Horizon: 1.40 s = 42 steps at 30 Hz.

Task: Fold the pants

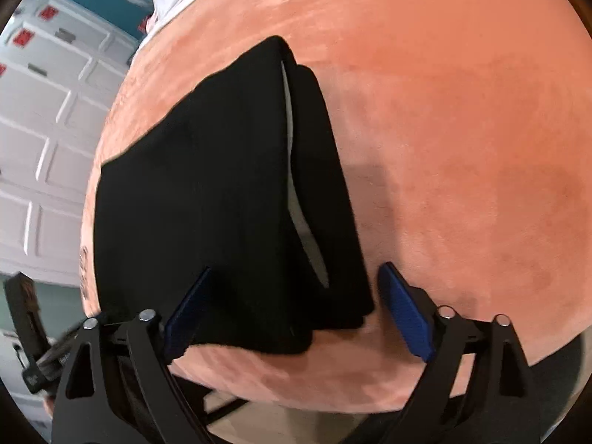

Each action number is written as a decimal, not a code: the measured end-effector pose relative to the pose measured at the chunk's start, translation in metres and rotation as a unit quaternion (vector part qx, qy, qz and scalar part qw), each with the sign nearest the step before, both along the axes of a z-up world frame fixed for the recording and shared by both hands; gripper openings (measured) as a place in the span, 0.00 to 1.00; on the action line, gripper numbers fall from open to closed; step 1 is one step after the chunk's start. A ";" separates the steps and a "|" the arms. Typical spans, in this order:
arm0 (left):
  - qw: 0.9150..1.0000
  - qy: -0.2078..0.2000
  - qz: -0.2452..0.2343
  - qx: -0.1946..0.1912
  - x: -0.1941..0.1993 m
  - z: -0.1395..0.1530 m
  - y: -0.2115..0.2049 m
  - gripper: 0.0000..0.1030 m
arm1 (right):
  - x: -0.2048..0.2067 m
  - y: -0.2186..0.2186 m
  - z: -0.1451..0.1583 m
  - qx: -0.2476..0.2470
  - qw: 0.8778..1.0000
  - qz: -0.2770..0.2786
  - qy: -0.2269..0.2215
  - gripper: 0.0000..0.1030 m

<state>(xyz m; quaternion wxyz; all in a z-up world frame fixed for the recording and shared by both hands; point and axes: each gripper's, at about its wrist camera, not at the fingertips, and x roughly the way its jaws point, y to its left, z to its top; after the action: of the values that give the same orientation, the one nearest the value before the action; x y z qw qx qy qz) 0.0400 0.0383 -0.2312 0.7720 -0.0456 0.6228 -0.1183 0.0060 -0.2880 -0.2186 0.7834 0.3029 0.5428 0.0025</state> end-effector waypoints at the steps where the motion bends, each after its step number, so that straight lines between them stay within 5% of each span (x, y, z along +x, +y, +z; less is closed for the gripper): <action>1: 1.000 0.008 -0.001 -0.014 0.004 -0.005 -0.002 0.87 | 0.001 0.000 0.000 0.012 1.000 -0.004 -0.007 0.87; 5: 0.998 0.034 0.024 -0.046 0.019 -0.027 -0.005 0.95 | 0.006 0.006 -0.005 0.016 1.000 -0.008 -0.010 0.82; 7: 0.998 0.021 0.029 -0.060 0.022 -0.026 -0.006 0.95 | 0.006 0.009 -0.006 0.020 1.000 -0.010 -0.017 0.62; 9: 0.998 0.007 0.020 -0.064 0.020 -0.019 -0.008 0.77 | 0.004 0.007 -0.008 0.051 0.998 -0.022 -0.019 0.48; 11: 0.997 -0.006 0.014 -0.070 0.016 -0.006 -0.009 0.40 | 0.000 0.005 -0.007 0.081 0.996 -0.035 -0.026 0.41; 14: 0.998 -0.029 0.007 -0.061 0.010 0.021 -0.012 0.23 | -0.006 0.011 0.005 0.067 0.997 -0.034 -0.036 0.38; 26: 0.997 -0.074 -0.026 0.003 -0.023 0.091 -0.018 0.22 | -0.056 0.027 0.071 0.067 0.995 -0.012 -0.078 0.36; 34: 0.990 -0.133 -0.033 -0.035 -0.034 0.164 -0.015 0.22 | -0.070 0.049 0.144 0.037 0.989 0.006 -0.143 0.36; 42: 0.957 -0.279 -0.044 -0.062 0.029 0.258 -0.027 0.22 | -0.003 0.033 0.243 0.004 0.958 0.011 -0.287 0.36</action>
<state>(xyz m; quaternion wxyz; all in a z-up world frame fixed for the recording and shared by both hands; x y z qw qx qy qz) 0.0693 0.0117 0.0265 0.9047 -0.0317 0.3758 -0.1985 0.0034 -0.2553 0.0240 0.9050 0.2860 0.2987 0.1001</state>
